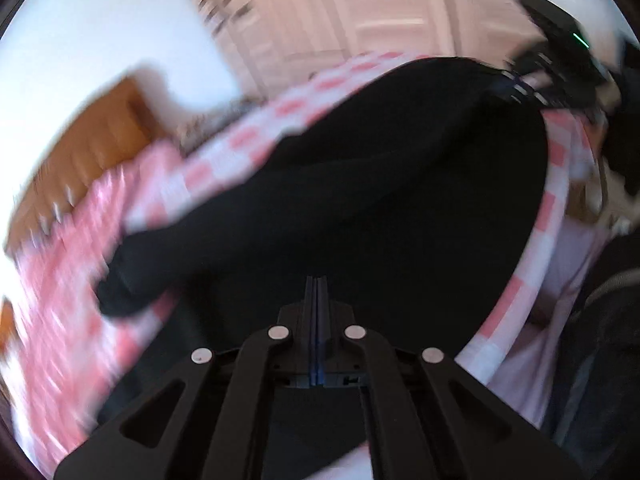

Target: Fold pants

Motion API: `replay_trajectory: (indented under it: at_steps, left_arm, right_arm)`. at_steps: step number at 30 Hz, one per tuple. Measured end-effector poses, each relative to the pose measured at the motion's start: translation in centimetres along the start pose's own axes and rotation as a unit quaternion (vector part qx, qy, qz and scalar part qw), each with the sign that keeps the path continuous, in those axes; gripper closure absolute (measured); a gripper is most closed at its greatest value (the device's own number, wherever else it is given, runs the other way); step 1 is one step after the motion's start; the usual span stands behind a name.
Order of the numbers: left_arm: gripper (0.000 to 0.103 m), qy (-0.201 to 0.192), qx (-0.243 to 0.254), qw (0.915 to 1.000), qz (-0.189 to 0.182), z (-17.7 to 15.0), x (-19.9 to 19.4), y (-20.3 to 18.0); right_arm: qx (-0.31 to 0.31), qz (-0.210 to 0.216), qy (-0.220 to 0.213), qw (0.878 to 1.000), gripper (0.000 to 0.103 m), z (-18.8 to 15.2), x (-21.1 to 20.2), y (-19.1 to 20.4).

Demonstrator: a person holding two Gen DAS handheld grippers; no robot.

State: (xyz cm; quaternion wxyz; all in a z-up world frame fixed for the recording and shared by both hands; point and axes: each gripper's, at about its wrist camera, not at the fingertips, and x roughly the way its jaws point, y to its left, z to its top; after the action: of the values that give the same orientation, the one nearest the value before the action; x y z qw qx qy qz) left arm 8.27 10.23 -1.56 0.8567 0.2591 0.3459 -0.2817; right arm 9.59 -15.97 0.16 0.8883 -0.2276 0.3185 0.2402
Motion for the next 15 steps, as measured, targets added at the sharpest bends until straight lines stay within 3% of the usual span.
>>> replay_trajectory:
  at_steps: [1, 3, 4, 5, 6, 9, 13, 15]
  left_arm:
    - [0.097, -0.001, -0.029, 0.9994, -0.016, 0.3, 0.4, 0.2]
    - [0.060, -0.009, -0.119, 0.9908, -0.064, 2.0, 1.0, 1.6]
    - [0.012, -0.010, -0.156, 0.9848, -0.077, 2.7, 1.1, 2.6]
    - [0.002, -0.015, -0.186, 0.9791, -0.082, 3.5, 1.3, 3.5]
    - [0.002, -0.020, -0.222, 0.9709, -0.087, 5.0, 1.6, 4.6]
    - [0.002, 0.019, -0.285, 0.9555, -0.072, 8.1, 3.7, 6.7]
    - [0.007, 0.143, -0.326, 0.9342, -0.025, 10.8, 9.0, 8.0]
    - [0.021, 0.195, -0.318, 0.9276, 0.022, 10.8, 11.0, 7.9]
  right_arm:
    - [0.001, -0.003, -0.001, 1.000, 0.094, -0.2, 0.1, 0.3]
    - [0.001, -0.009, -0.004, 1.000, 0.094, -0.2, -0.1, 0.2]
    - [0.003, -0.012, -0.007, 1.000, 0.094, -0.1, -0.3, 0.5]
    - [0.005, -0.013, -0.009, 1.000, 0.094, 0.0, -0.5, 0.6]
    - [0.009, -0.014, -0.013, 1.000, 0.094, 0.1, -0.5, 0.4]
    - [0.017, -0.013, -0.014, 1.000, 0.094, -0.2, -0.4, 0.5]
    - [0.027, -0.011, -0.018, 0.999, 0.094, -0.9, -0.4, 1.2]
    - [0.030, -0.009, -0.021, 0.999, 0.094, -1.0, -0.5, 1.2]
